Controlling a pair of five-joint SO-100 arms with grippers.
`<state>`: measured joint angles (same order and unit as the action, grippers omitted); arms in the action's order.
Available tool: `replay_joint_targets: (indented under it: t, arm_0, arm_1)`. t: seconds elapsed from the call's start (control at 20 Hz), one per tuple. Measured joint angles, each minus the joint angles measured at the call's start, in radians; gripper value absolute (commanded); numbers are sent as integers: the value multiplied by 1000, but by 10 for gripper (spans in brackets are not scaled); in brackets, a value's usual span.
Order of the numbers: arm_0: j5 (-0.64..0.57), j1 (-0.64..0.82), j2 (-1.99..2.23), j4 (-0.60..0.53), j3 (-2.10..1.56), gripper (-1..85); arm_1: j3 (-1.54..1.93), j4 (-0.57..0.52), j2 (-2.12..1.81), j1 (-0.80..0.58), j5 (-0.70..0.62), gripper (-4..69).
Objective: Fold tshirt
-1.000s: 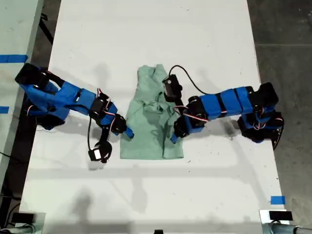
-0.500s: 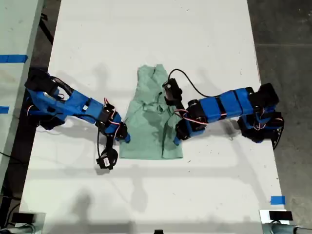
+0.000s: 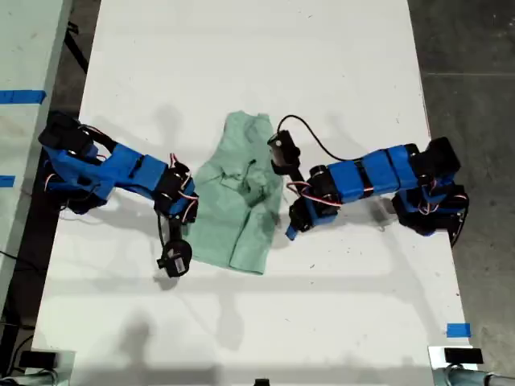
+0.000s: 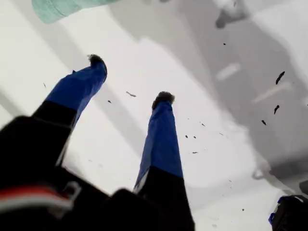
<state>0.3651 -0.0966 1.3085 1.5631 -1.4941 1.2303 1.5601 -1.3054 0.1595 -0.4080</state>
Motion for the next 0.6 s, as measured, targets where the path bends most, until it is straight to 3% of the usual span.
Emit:
replay_joint_targets:
  t: [0.15,0.3,0.4,0.6]
  arm_0:
    - [-25,-2,-104,95,267,1]
    - [-91,-2,-337,86,491,1]
    - [-147,-2,-446,11,528,144]
    - [-295,5,-549,-110,538,222]
  arm_1:
    - [14,-3,0,0,0,236]
    - [17,-9,0,0,0,235]
    - [21,-20,0,3,2,235]
    - [32,-31,0,15,15,235]
